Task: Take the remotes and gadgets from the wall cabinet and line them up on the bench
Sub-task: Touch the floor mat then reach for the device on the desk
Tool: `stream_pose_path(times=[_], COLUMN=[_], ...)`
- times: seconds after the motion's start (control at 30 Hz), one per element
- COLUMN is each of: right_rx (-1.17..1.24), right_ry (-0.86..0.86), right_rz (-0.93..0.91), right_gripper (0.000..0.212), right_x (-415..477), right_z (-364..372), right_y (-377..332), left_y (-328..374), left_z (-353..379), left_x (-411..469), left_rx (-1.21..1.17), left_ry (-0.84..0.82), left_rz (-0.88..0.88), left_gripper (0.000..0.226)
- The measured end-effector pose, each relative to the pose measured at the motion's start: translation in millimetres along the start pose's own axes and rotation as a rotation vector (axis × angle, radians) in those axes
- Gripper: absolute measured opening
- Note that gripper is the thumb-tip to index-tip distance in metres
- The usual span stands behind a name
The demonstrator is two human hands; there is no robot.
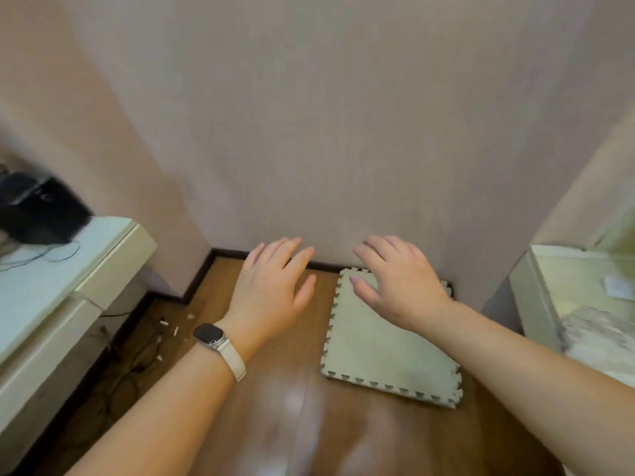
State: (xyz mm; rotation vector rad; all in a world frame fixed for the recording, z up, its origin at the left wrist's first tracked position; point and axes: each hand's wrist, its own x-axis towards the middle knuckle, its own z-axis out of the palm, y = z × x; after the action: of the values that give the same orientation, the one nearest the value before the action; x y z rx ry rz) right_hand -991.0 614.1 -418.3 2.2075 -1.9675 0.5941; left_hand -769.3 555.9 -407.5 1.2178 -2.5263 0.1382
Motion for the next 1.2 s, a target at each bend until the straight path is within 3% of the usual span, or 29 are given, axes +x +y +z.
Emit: stream_pose_path(times=[0.3,0.67,0.9,1.2], right_rx=[0.009,0.059,0.168,0.289], right_ry=[-0.002,-0.016,0.024,0.072], right_rz=[-0.362,-0.656,-0.741,-0.785], right_gripper=[0.049,0.050,0.048,0.049], right_x=[89,180,272,434], right_z=[45,85,132,167], right_y=[-177,-281,-305,-302], left_y=[-153,-240,-298,-387], left_z=[-61,-94,-95,-105], left_x=[-103,-152,-115,17], left_rx=[0.096,0.184,0.278,0.420], left_ry=[0.097,0.180,0.158,0.190], left_rz=[-0.333,-0.577,-0.681,-0.719], left_gripper=[0.045,0.043,0.045,0.046])
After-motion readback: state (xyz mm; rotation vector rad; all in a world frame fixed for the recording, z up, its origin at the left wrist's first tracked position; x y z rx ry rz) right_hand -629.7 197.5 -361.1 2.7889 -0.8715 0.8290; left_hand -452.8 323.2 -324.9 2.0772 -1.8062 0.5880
